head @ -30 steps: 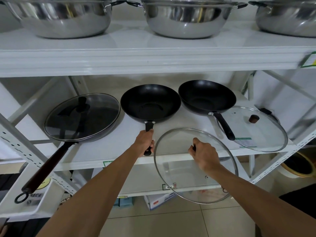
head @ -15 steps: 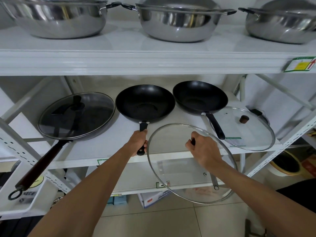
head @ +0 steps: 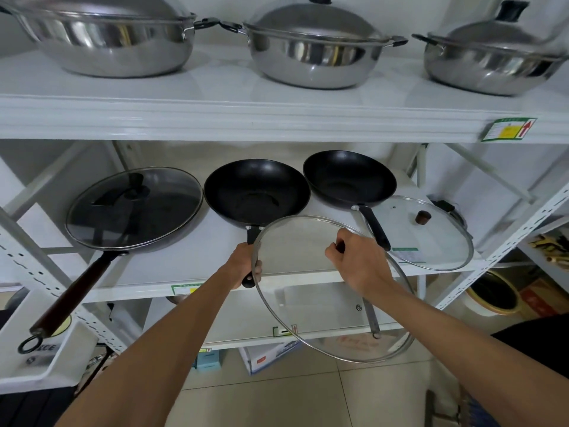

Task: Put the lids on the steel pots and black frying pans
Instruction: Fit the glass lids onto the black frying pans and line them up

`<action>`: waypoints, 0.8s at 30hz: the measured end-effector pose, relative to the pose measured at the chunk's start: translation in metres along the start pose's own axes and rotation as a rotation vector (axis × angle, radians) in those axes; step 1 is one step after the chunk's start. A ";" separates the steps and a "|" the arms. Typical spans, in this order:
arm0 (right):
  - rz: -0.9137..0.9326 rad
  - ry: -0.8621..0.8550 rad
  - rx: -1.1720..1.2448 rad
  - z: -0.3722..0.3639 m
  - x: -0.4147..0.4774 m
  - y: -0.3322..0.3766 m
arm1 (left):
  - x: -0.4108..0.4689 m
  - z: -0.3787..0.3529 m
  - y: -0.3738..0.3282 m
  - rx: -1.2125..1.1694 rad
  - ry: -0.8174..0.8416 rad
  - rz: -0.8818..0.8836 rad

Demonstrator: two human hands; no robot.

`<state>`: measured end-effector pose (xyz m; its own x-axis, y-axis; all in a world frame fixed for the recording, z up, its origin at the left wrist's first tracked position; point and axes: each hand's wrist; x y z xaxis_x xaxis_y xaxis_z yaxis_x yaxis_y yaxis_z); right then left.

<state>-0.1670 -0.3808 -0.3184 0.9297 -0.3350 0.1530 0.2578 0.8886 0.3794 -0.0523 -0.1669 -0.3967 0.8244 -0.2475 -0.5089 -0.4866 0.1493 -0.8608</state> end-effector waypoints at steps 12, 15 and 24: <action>-0.002 -0.047 -0.015 0.023 0.031 0.039 | -0.010 -0.005 0.016 -0.044 0.070 -0.105; 0.007 -0.062 -0.026 0.021 0.043 0.049 | -0.013 -0.006 0.019 -0.032 0.047 -0.072; 0.035 -0.075 -0.070 -0.014 0.112 0.090 | -0.029 -0.013 0.015 0.073 -0.029 0.029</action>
<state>-0.0357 -0.3339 -0.2796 0.9167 -0.3239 0.2341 0.2460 0.9189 0.3084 -0.0873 -0.1699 -0.3944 0.8189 -0.2141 -0.5326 -0.4891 0.2254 -0.8426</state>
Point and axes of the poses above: each hand's wrist, its own x-axis towards the middle knuckle, its own z-axis out of the back of the hand, y = z × x, and after that the axes turned 3 degrees about -z, right-handed
